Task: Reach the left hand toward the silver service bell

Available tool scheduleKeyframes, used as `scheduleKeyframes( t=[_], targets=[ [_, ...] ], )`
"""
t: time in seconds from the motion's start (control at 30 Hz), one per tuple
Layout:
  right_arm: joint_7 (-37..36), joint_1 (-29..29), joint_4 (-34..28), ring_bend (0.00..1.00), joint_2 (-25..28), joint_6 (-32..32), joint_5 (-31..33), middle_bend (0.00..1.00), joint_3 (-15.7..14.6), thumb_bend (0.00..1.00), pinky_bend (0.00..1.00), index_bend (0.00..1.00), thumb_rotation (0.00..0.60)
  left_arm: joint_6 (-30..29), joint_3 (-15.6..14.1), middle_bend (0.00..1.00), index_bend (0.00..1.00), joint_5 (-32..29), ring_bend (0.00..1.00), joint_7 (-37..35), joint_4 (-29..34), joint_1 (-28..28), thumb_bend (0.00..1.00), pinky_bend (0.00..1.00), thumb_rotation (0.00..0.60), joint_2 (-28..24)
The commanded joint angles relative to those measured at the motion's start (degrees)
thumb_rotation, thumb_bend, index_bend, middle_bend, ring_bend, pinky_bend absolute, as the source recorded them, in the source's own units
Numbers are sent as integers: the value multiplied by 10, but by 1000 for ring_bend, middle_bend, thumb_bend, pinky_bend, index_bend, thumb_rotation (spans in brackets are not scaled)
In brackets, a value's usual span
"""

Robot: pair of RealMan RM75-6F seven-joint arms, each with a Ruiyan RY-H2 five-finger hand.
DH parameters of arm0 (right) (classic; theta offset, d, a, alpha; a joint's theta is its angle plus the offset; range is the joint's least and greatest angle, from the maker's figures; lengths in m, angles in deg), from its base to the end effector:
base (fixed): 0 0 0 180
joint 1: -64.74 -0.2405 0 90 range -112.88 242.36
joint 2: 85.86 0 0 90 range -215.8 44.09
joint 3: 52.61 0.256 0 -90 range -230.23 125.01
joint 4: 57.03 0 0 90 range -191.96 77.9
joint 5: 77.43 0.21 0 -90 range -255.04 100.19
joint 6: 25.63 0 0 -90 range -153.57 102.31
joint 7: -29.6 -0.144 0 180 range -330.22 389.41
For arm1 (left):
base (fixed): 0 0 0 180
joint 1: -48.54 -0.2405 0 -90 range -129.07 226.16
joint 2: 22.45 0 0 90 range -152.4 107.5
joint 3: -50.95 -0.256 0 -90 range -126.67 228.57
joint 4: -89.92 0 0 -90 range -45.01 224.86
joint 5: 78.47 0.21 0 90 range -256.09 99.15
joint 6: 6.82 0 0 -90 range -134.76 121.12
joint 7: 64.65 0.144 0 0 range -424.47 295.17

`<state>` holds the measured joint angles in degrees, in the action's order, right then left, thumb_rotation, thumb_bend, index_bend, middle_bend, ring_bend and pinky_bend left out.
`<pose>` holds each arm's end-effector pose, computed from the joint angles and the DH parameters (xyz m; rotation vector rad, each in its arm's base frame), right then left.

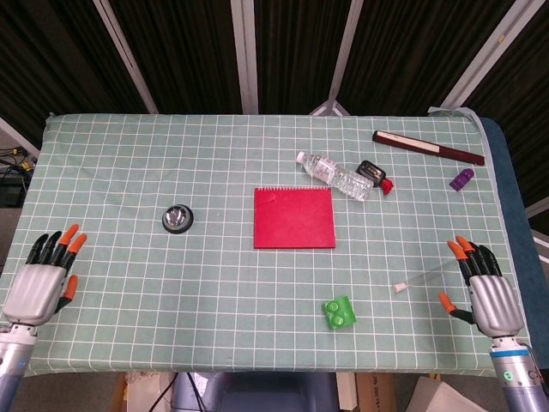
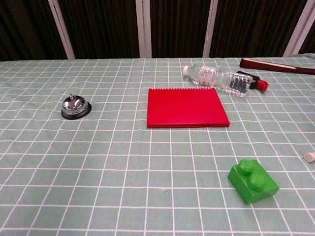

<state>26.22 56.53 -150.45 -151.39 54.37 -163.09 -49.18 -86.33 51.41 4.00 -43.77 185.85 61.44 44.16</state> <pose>-0.2983 -0.1999 0.1392 1.4276 -1.0098 0.9764 -0.2832 0.2108 0.1234 -1.5928 -0.7252 -0.7046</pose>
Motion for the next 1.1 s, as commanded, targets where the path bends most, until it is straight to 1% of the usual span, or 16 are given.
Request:
scheduleKeyframes(
  t=[0.03,0.1,0.2,0.3,0.43,0.57,0.7,0.83,1.1],
  targets=[
    [0,-2,0,0,-1,-2,0,0,0,351,0,0,600,85,40,0,0,-38,0,34,-3,63,758,0,600,26],
    [-2,-2,0,0,-1,-4,1,0,1,351,0,0,600,133,58,0,0,-71,0,51,-8,96,765,0,600,40],
    [-4,-4,0,0,-1,-7,3,0,1,351,0,0,600,186,77,0,0,-107,0,77,-31,138,770,0,600,69],
    [-7,-5,0,0,-1,-9,3,0,1,352,0,0,600,225,91,0,0,-151,0,105,-59,172,770,0,600,105],
    [-14,-4,-1,0,1,-9,3,0,0,351,0,0,600,246,103,0,0,-200,0,143,-98,207,770,0,600,154],
    [-18,-4,0,0,2,-9,2,0,0,351,0,0,600,253,110,0,0,-230,0,158,-124,230,771,0,600,185],
    [-22,-5,-1,0,3,-10,2,0,0,352,0,0,600,257,107,0,0,-241,0,169,-142,246,772,0,600,202],
    [-23,-5,0,0,3,-10,2,0,0,351,0,0,600,257,99,0,0,-248,0,167,-153,251,774,0,600,212],
    [-24,-5,-1,0,3,-10,3,0,0,351,0,0,600,254,64,0,0,-256,0,164,-164,240,775,0,600,215]
  ],
)
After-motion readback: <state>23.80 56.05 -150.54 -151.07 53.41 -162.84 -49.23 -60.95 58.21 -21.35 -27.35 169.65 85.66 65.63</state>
